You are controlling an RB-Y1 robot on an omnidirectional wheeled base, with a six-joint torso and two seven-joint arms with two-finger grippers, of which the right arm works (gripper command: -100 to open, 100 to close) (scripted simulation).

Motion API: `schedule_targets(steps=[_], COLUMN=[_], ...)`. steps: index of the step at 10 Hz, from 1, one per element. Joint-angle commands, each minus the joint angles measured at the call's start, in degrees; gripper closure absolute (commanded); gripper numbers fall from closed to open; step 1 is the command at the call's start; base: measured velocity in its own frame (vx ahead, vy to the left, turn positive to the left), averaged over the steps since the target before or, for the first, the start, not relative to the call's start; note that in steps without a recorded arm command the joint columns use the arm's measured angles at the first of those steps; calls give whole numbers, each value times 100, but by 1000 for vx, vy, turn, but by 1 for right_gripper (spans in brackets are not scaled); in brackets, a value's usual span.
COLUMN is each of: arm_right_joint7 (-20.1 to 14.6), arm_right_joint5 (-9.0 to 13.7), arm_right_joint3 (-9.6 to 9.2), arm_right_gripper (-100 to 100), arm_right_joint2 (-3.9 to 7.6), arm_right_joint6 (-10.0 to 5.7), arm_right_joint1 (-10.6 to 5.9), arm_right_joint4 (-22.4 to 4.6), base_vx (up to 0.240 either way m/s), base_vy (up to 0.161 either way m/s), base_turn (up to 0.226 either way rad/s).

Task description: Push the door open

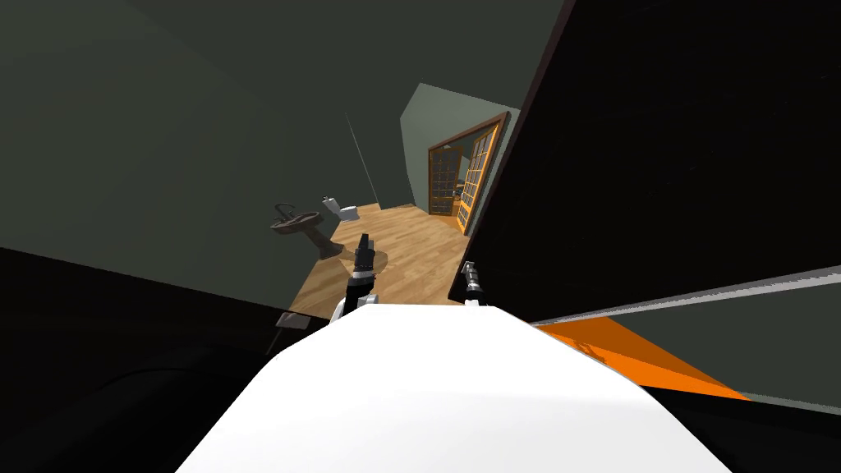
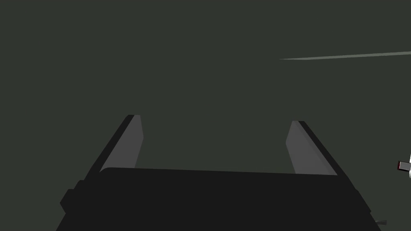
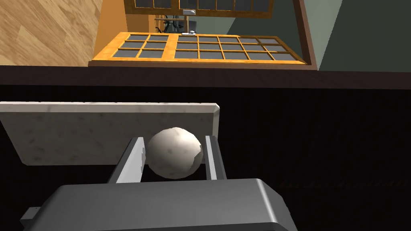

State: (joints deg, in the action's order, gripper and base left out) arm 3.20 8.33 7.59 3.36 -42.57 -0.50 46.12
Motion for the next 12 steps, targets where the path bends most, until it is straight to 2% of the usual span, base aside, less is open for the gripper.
schedule_targets(steps=[1, 6, 10, 11, 12], arm_right_joint7=[28, 128, 213, 227, 216], arm_right_joint5=[49, 222, 371, 396, 376], arm_right_joint3=[93, 419, 700, 747, 708], arm_right_gripper=[100, 100, 100, 100, 100], arm_right_joint2=[44, 103, 67, 50, 55], arm_right_joint6=[-7, -31, -51, -55, -86], arm_right_joint1=[2, 7, 12, 13, -28], arm_right_joint4=[-5, -24, -39, -42, -146], base_vx=[148, 224, 228, 197, 90], base_vy=[36, 29, 52, 36, 7], base_turn=[-40, -58, -74, -57, -24])
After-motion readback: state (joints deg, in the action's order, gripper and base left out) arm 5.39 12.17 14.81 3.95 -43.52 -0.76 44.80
